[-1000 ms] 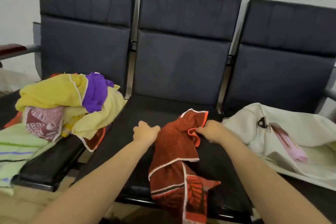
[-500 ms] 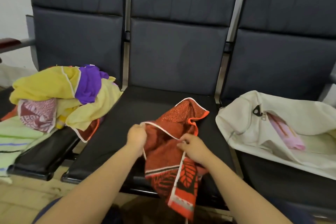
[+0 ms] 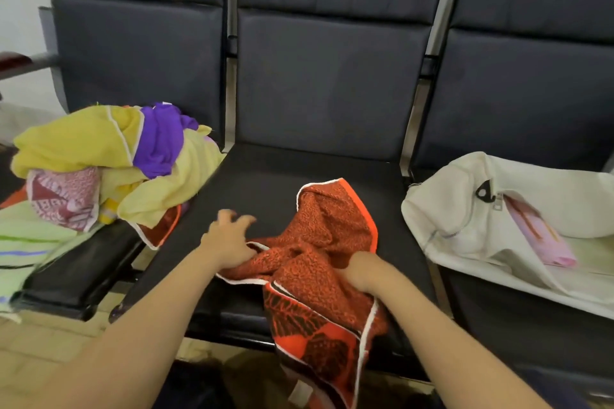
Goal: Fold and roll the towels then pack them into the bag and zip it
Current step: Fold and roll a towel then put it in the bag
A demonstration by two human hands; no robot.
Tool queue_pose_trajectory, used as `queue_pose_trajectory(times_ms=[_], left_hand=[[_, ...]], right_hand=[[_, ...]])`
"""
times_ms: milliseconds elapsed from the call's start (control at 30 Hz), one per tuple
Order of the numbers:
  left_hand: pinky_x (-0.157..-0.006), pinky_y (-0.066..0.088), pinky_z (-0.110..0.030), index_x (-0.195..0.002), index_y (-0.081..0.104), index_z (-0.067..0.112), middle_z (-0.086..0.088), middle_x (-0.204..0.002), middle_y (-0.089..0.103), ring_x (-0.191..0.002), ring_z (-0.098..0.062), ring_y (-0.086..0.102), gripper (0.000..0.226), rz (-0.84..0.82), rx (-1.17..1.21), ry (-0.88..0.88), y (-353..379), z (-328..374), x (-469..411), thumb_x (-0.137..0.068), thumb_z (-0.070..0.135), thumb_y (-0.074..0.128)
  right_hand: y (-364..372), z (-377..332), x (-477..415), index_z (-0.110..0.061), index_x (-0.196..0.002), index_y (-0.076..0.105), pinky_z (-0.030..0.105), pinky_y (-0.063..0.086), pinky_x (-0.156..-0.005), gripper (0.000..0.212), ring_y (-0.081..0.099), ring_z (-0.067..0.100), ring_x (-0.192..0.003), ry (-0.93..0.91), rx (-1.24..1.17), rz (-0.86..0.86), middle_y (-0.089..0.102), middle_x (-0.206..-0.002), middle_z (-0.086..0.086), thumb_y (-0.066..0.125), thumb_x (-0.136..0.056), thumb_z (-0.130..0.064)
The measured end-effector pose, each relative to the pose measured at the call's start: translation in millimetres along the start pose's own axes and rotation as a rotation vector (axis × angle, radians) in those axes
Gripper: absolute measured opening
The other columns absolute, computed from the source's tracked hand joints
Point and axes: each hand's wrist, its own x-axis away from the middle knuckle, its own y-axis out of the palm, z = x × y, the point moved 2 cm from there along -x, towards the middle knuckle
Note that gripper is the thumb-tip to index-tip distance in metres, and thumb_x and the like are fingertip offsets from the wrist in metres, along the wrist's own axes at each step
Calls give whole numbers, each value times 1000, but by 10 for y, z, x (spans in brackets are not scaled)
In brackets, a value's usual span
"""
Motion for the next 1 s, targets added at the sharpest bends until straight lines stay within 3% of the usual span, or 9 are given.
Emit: queue_pose_trajectory(times_ms=[133, 233, 400, 467, 533, 633, 800, 900, 1000], left_hand=[[-94, 40, -42, -112, 57, 24, 0, -123, 49, -117, -24, 49, 22, 6, -359, 317, 94, 258, 70, -95, 34, 47], [-82, 41, -38, -97, 49, 13, -9, -110, 59, -104, -30, 56, 17, 71, -217, 313, 106, 309, 12, -99, 25, 37], [-77, 45, -37, -74, 65, 17, -9, -82, 60, -80, -23, 57, 34, 289, 1153, -80, -333, 269, -118, -97, 27, 42], [-76, 47, -36, -85, 63, 17, -8, -88, 61, -77, -20, 58, 25, 367, 1691, -272, -432, 116, -174, -99, 26, 44], [-73, 51, -36, -97, 60, 14, -11, -108, 62, -79, -19, 61, 19, 347, 1864, -317, -392, -45, -222, -101, 22, 43], [-71, 51, -36, -115, 59, 4, -15, -103, 68, -74, -23, 64, 26, 113, 1388, -432, -250, -162, -186, -95, 20, 54], [-78, 49, -34, -122, 48, 15, -12, -101, 63, -82, -27, 63, 66, -450, 341, -430, -208, 10, 187, -79, 62, 62], [-77, 54, -37, -130, 47, 8, -13, -117, 62, -98, -28, 63, 61, -501, 190, -318, -91, 139, 276, -83, 42, 69], [-63, 51, -34, -112, 54, 7, -13, -97, 63, -78, -24, 61, 24, -348, 548, -288, -182, 252, 311, -97, 25, 51]], right_hand=[[95, -124, 2, -16, -103, 63, 22, 47, -71, 28, 59, 10, -84, -88, -465, 48, 67, -101, 0, 70, -84, -35], [47, -129, 66, -21, -99, 64, 17, 47, -66, 18, 60, 4, -73, -173, -514, -141, 66, -84, -12, 70, -83, -19], [-462, -23, 129, -14, -99, 71, 19, 46, -69, 21, 62, 10, -81, -357, -888, 86, 70, -91, 1, 64, -85, 0], [-658, 148, 71, -16, -99, 71, 18, 47, -75, 26, 63, 8, -86, -275, -1032, 352, 70, -95, 0, 56, -88, 2], [-667, 331, -34, -12, -110, 67, 23, 49, -80, 29, 63, 13, -92, -126, -994, 437, 68, -100, 2, 52, -88, 2], [-481, 454, -99, -5, -123, 57, 33, 48, -88, 41, 60, 23, -102, 120, -684, 256, 62, -116, 9, 64, -84, -13], [-325, 341, 12, 3, -124, 57, 32, 48, -90, 63, 60, 28, -110, 255, -255, -4, 61, -124, 15, 75, -80, -38], [-258, 261, -11, 2, -104, 66, 43, 52, -94, 29, 67, 30, -94, 187, -626, -129, 70, -104, 18, 71, -81, -14], [-403, 128, 68, 0, -108, 63, 41, 56, -84, 19, 68, 29, -90, -11, -1138, -231, 69, -104, 21, 56, -90, 2]])
